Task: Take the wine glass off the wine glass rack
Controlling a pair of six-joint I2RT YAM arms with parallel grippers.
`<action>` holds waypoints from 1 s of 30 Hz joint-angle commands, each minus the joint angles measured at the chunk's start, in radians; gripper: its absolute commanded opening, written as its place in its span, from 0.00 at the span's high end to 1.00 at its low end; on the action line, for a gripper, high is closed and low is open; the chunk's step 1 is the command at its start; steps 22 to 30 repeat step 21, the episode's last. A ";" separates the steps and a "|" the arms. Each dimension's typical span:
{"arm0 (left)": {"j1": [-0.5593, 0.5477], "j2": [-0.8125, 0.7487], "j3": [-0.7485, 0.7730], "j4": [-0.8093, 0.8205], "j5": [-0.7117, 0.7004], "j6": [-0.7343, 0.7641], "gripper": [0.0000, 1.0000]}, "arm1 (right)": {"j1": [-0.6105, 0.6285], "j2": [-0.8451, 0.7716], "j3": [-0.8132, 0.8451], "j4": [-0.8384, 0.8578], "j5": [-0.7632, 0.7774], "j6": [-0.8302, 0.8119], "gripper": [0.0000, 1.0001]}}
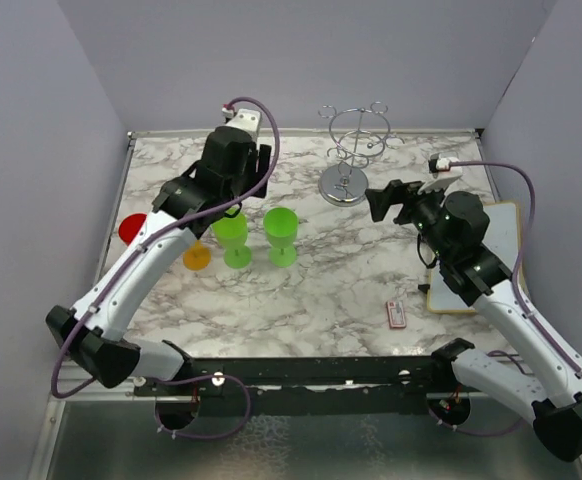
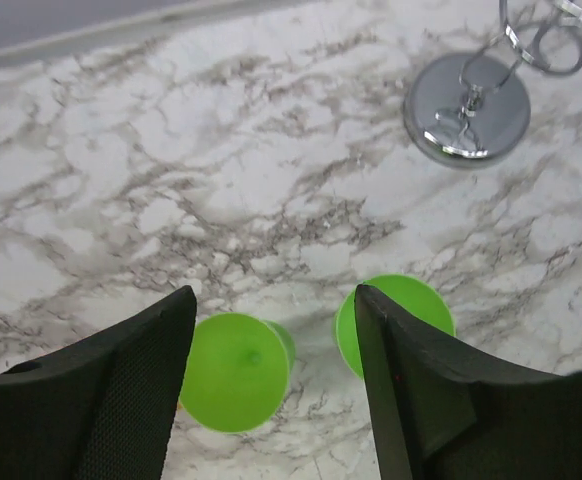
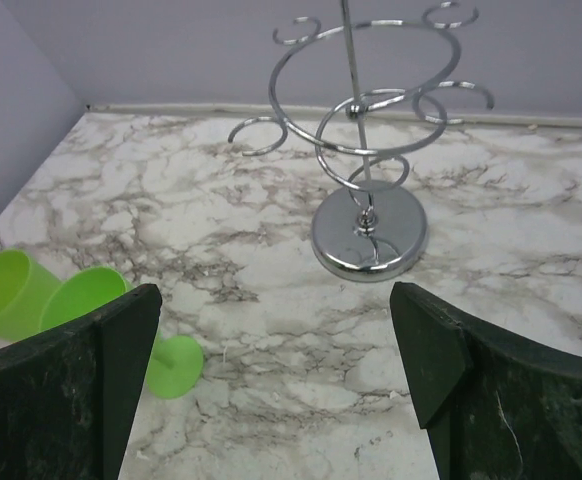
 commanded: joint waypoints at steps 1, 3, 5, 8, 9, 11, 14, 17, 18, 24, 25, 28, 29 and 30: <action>0.014 -0.105 0.126 -0.005 -0.089 0.070 0.30 | -0.005 -0.008 0.148 -0.143 0.086 -0.012 0.01; 0.014 -0.161 0.154 0.023 -0.095 0.078 0.26 | -0.004 -0.020 0.195 -0.170 0.091 -0.012 0.01; 0.014 -0.237 0.139 0.081 -0.107 0.059 0.19 | -0.004 -0.041 0.241 -0.184 0.095 -0.013 0.01; 0.014 -0.386 0.035 0.226 -0.069 0.039 0.14 | -0.003 -0.069 0.297 -0.205 0.081 -0.024 0.01; 0.014 -0.431 -0.006 0.270 -0.052 0.035 0.13 | -0.004 -0.078 0.313 -0.211 0.080 -0.025 0.01; 0.014 -0.505 -0.064 0.326 -0.036 0.025 0.10 | -0.003 -0.094 0.338 -0.222 0.076 -0.030 0.01; 0.014 -0.568 -0.100 0.338 -0.064 0.016 0.07 | -0.005 -0.113 0.361 -0.229 0.071 -0.031 0.01; 0.014 -0.604 -0.116 0.320 -0.098 0.012 0.05 | -0.004 -0.124 0.363 -0.226 0.059 -0.029 0.01; 0.014 -0.612 -0.123 0.313 -0.105 0.010 0.05 | -0.004 -0.125 0.358 -0.219 0.045 -0.037 0.01; 0.013 -0.635 -0.137 0.303 -0.125 0.009 0.04 | -0.003 -0.123 0.348 -0.210 0.016 -0.037 0.01; 0.013 -0.635 -0.137 0.303 -0.125 0.009 0.04 | -0.003 -0.123 0.348 -0.210 0.016 -0.037 0.01; 0.013 -0.635 -0.137 0.303 -0.125 0.009 0.04 | -0.003 -0.123 0.348 -0.210 0.016 -0.037 0.01; 0.013 -0.635 -0.137 0.303 -0.125 0.009 0.04 | -0.003 -0.123 0.348 -0.210 0.016 -0.037 0.01; 0.013 -0.635 -0.137 0.303 -0.125 0.009 0.04 | -0.003 -0.123 0.348 -0.210 0.016 -0.037 0.01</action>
